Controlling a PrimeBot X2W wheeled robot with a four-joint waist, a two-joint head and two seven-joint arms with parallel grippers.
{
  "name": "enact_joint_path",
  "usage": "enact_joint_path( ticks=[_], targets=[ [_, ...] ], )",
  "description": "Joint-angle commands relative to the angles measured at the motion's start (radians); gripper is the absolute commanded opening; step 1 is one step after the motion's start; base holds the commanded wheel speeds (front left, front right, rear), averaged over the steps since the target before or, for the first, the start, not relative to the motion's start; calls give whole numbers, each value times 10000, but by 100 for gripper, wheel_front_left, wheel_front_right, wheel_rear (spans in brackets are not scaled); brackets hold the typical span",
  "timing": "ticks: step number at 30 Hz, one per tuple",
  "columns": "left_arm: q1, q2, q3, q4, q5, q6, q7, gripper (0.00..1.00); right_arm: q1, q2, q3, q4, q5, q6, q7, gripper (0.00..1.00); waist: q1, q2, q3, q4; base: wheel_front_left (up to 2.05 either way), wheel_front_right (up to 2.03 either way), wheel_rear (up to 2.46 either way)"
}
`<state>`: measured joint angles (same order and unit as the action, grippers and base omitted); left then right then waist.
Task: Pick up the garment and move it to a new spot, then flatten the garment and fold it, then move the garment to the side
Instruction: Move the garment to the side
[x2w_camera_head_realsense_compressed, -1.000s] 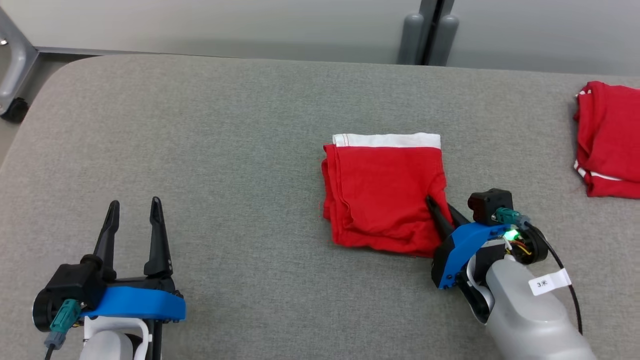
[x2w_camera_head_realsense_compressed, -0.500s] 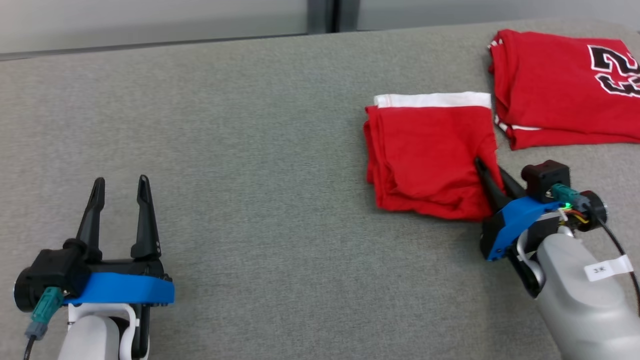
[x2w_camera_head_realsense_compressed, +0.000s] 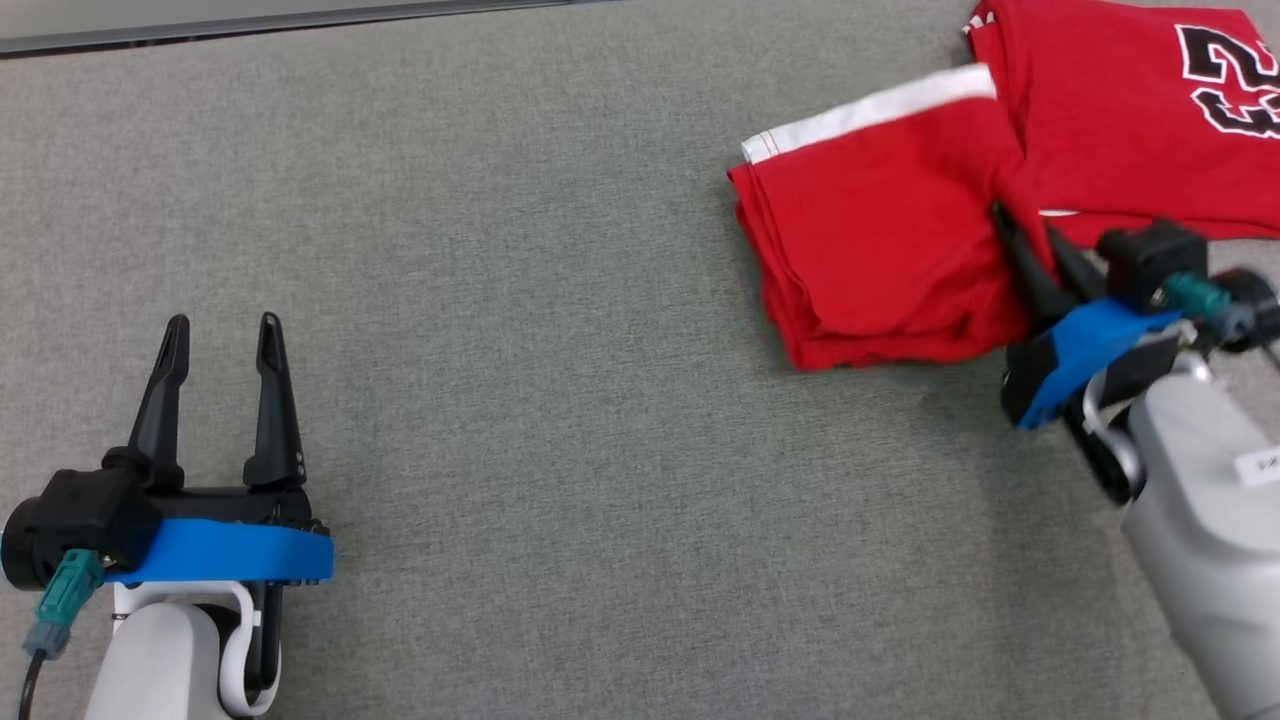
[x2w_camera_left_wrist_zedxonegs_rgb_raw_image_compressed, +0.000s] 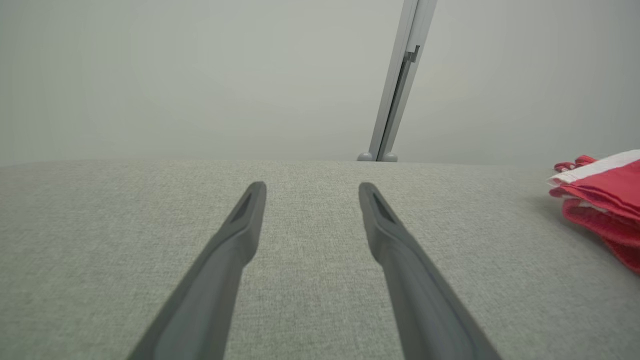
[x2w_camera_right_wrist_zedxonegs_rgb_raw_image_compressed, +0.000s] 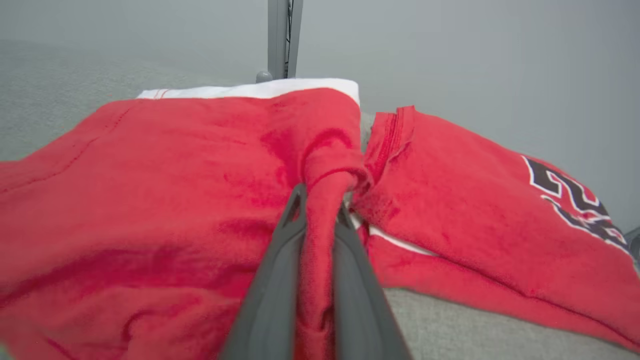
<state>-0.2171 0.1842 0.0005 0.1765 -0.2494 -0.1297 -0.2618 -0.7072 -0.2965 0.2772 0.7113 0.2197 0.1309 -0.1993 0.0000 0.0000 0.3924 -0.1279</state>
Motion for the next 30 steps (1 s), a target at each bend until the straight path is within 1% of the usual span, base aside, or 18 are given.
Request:
enact_joint_path(
  ticks=[1,6,10,17,20,24,30],
  targets=[
    [-200,59,-6,-57,-48,-18,-42,100,-325,-199,-47,-107,-78,-2,62,0,0,0,81,75,0,0,0],
    [-345,84,-17,-148,-104,-19,-42,100,-1231,-832,-91,-373,-110,-1,604,0,0,0,412,258,0,0,0],
    [-446,120,-2,-225,-136,-19,-42,100,-1798,-1584,-320,-470,-174,-2,1191,0,0,0,726,335,0,0,0],
    [-677,211,5,-384,-165,-19,-42,100,-2335,-2889,-671,-490,24,-2,2089,0,0,0,1257,362,0,0,0],
    [-779,242,20,-408,-171,-19,-42,100,-2437,-3314,-801,-469,51,-2,2397,0,0,0,1432,318,0,0,0],
    [-888,256,-24,-438,-164,-19,-42,100,-2559,-3615,-1068,-626,-95,-2,2670,0,0,0,1594,251,0,0,0],
    [-1043,269,-98,-457,-204,-19,-42,100,-2596,-3694,-1508,-767,-361,-2,3062,0,0,0,1743,218,0,0,0]
  ],
)
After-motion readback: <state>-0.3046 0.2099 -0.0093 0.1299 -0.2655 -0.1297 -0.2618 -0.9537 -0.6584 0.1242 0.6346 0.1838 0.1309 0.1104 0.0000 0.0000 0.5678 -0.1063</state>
